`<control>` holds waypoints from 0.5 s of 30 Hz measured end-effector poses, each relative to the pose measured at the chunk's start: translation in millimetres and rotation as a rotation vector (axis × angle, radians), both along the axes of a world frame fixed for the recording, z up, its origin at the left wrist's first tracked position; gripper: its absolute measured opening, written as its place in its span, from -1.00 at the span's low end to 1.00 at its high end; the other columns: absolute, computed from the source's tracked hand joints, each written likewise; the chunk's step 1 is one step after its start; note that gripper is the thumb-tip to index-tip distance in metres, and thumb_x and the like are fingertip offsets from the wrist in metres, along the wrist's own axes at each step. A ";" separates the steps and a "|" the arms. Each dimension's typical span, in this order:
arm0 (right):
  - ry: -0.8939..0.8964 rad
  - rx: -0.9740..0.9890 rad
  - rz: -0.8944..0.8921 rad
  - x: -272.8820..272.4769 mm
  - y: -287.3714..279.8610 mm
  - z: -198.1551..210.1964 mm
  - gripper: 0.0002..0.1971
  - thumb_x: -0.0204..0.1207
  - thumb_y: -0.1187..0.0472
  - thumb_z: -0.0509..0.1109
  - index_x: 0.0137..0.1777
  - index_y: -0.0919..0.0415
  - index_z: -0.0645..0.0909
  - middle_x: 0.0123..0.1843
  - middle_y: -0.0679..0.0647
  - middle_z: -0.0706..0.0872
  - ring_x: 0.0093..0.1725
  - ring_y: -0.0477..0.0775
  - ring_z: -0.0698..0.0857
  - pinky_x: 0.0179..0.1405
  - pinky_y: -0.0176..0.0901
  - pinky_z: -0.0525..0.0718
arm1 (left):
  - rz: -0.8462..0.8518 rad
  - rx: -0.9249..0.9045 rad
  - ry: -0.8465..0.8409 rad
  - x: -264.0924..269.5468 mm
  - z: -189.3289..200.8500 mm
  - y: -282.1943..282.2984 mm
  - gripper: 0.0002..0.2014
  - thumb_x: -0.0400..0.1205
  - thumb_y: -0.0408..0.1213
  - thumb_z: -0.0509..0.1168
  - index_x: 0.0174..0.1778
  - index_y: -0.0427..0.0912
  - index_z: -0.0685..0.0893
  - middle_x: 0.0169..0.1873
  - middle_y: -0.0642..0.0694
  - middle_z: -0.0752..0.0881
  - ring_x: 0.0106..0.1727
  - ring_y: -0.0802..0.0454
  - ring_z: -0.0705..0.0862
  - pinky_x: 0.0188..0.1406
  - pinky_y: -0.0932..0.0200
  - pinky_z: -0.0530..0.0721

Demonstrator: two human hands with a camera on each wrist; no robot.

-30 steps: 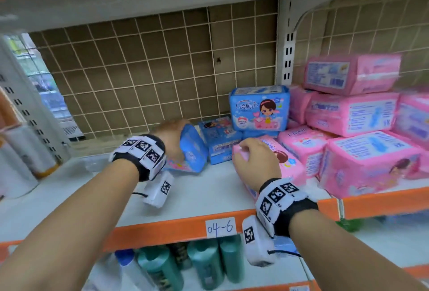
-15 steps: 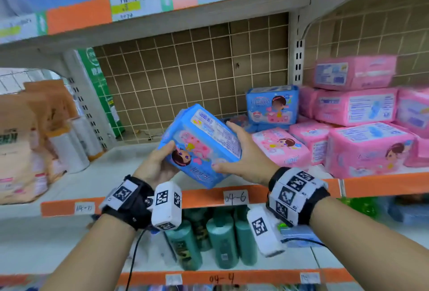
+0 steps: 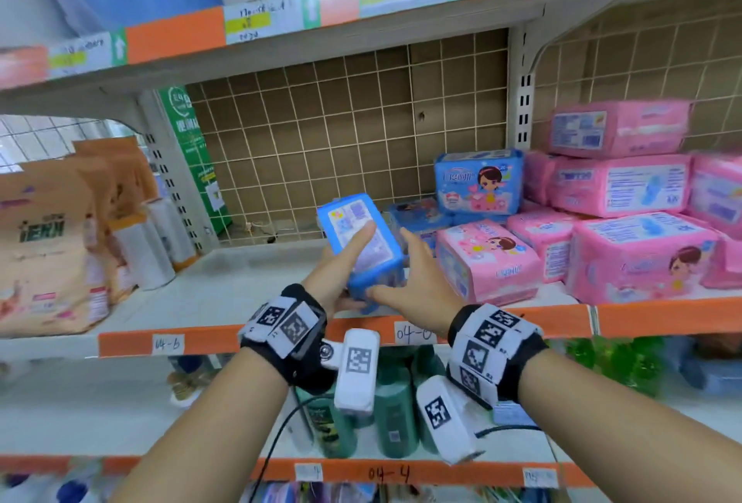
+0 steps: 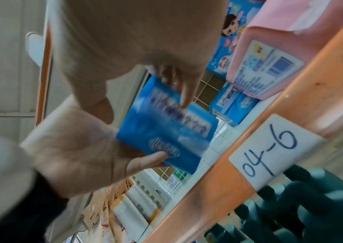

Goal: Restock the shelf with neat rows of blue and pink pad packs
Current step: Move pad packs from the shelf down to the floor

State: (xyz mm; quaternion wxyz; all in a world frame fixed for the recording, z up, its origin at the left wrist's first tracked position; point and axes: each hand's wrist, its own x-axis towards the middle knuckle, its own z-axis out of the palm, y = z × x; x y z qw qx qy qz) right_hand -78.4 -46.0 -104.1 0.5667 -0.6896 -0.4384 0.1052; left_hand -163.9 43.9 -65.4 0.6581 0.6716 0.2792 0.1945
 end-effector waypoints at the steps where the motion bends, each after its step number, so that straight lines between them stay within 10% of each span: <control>1: 0.066 0.015 0.089 -1.2 -2.0 0.1 -0.26 0.35 0.30 0.47 0.45 -0.09 0.19 0.37 0.04 0.36 0.35 -0.04 0.39 0.18 -0.20 0.46 | 0.017 0.029 0.021 0.8 1.3 5.1 -0.53 0.50 0.19 0.29 0.23 0.00 0.64 0.04 -0.10 0.79 -0.16 -0.04 0.74 -0.04 -0.01 0.71; 6: 0.388 -0.053 0.296 -4.0 -4.7 -3.5 -0.28 0.39 0.26 0.29 0.57 0.06 0.16 0.44 0.04 0.38 0.49 -0.03 0.34 0.13 -0.31 0.44 | 0.109 0.385 0.195 13.7 -1.9 25.2 -0.70 0.39 0.08 0.50 -0.38 0.00 0.56 -0.61 0.18 0.60 -0.55 0.25 0.56 -0.57 0.38 0.46; 10: 0.344 -0.195 0.177 1.7 -9.7 -14.0 -0.48 0.53 0.28 0.31 0.49 0.15 0.32 0.39 0.04 0.47 0.24 -0.09 0.52 -0.14 -0.40 0.44 | 0.108 0.754 0.566 23.2 -12.8 50.3 -0.34 0.35 0.05 0.52 0.30 -0.09 0.45 0.15 -0.10 0.58 0.11 -0.06 0.60 -0.03 0.18 0.57; 15: 0.236 -0.187 -0.014 26.8 -18.0 -12.9 -0.85 0.51 0.27 0.35 0.07 0.15 0.60 -0.05 -0.06 0.60 -0.04 -0.10 0.57 -0.10 -0.31 0.48 | 0.081 0.829 0.727 20.6 -3.6 85.3 -0.31 0.30 -0.14 0.51 0.38 -0.07 0.50 0.28 -0.19 0.58 0.24 -0.15 0.57 0.23 0.03 0.59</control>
